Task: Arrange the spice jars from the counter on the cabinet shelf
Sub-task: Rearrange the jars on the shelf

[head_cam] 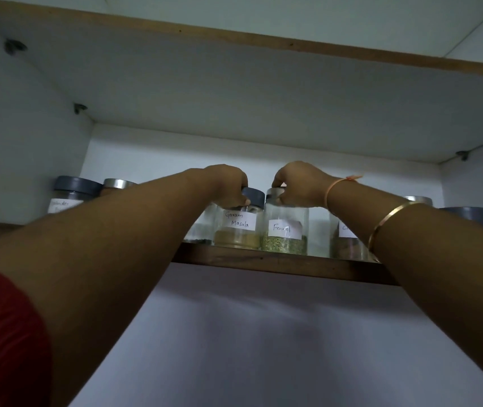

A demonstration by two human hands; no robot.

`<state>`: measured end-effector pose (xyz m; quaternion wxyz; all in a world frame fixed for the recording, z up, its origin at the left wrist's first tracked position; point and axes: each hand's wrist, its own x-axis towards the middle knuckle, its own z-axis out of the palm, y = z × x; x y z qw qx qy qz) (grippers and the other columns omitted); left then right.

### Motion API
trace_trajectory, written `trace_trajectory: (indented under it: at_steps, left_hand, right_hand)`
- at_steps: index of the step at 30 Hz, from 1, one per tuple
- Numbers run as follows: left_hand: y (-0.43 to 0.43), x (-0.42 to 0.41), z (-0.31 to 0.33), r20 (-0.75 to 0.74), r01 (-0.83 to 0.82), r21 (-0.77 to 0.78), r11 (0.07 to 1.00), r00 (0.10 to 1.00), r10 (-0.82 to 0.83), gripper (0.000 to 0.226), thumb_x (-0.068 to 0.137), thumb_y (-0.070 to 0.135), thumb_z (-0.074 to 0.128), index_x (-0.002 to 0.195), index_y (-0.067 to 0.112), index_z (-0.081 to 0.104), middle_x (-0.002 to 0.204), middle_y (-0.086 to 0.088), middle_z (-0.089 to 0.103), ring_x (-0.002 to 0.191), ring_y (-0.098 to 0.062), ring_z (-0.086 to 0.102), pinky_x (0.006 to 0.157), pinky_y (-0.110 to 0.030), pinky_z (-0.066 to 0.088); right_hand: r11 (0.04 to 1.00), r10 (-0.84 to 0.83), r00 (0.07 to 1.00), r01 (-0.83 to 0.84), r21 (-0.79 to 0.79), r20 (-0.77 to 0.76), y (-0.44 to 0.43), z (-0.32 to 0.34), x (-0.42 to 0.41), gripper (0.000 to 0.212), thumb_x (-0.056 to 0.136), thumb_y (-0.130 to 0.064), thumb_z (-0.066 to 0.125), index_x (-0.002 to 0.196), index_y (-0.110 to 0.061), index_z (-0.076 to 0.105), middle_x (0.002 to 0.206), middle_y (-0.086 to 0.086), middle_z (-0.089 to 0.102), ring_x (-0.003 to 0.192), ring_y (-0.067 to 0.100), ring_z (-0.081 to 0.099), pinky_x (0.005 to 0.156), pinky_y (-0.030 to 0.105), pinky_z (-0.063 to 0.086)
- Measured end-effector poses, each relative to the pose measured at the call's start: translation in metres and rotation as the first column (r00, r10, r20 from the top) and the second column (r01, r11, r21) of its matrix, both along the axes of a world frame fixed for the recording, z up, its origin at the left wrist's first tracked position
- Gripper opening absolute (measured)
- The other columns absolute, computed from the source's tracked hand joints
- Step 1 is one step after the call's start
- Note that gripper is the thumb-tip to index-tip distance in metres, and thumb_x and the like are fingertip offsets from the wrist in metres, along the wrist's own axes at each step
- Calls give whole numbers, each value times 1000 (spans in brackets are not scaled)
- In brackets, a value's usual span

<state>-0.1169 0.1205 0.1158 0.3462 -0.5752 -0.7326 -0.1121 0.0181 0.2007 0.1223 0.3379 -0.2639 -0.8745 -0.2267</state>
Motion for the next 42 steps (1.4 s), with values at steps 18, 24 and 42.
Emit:
trace_trajectory:
  at_steps: [18,24,42]
  left_hand:
    - [33,-19,16,-81,-93,-108,990,993,84,36,91,35,56,112,7,61,106,-8,61,101,-26,58,87,-35,45]
    - [38,-15,11,-137,-188,-255,949,978,157,26,92,17,47,116,11,56,90,-5,57,94,-26,56,90,-38,45]
    - [49,-19,-4,66,-180,-243,953,977,202,68,98,26,31,148,15,-14,158,-13,-3,141,-36,20,111,-44,25]
  right_hand:
    - [981,-189,969,194,-16,158,8,22,-26,37,85,-16,65,122,-16,65,123,-1,65,112,18,58,90,26,44]
    - [939,-344,911,335,78,226,9,19,-37,34,88,-17,59,121,-10,65,121,6,66,112,23,60,98,33,48]
    - [954,-221,970,237,-186,102,16,-3,-45,26,89,-16,53,101,5,64,93,19,62,80,23,49,67,28,39]
